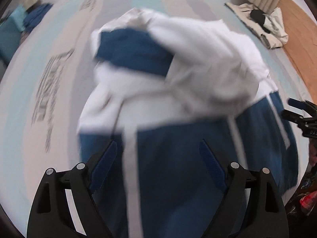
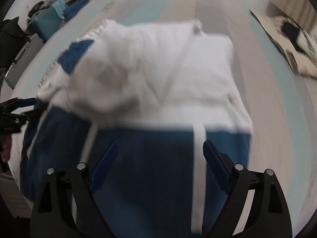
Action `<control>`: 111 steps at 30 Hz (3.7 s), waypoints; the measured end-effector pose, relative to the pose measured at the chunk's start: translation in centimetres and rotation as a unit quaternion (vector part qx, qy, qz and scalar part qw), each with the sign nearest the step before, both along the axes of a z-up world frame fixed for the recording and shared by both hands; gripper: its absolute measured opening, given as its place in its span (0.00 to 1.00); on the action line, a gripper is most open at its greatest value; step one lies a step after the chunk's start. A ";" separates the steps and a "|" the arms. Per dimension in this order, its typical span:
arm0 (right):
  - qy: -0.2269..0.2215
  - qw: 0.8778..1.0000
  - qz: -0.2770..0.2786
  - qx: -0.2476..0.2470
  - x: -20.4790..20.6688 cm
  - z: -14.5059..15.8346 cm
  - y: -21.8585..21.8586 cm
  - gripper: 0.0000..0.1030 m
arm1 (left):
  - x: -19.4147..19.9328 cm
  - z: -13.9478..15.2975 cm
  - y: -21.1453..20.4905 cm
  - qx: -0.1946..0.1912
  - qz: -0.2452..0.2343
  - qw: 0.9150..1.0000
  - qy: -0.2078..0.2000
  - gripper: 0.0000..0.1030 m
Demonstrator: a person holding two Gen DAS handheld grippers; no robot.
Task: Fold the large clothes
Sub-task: 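Move both grippers to the navy hem of the hoodie, then grasp the navy hem with the left gripper while the right gripper grasps it too, then lift the hem with both grippers and fold it over toward the hood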
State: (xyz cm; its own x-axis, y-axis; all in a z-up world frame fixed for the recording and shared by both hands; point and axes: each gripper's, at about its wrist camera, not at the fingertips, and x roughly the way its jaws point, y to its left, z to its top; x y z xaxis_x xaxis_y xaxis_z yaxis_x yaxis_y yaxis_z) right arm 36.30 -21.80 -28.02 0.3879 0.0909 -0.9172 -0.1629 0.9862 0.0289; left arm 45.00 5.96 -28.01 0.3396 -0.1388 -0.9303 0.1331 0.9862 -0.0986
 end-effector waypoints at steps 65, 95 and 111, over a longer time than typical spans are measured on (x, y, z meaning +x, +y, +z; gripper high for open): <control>0.186 0.979 -0.072 0.050 -11.8 -1.8 -4.4 0.09 | -14.9 1.5 5.1 -0.027 0.012 0.990 0.140 0.04; 0.104 0.989 -0.004 0.110 -3.7 8.8 -7.5 0.06 | -7.6 14.8 2.9 0.024 -0.025 0.998 0.053 0.04; 0.037 0.993 0.032 0.110 10.3 12.8 -7.4 0.06 | 6.0 16.6 5.9 -0.016 -0.006 0.999 0.030 0.04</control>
State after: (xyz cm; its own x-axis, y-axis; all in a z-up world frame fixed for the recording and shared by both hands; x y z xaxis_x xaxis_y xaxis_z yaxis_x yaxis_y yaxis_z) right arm 46.61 -29.20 -15.27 0.3072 0.3151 -0.8980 -0.2144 0.9422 0.2573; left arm 51.03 11.82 -11.37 0.2810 -0.1725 -0.9441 0.1376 0.9808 -0.1383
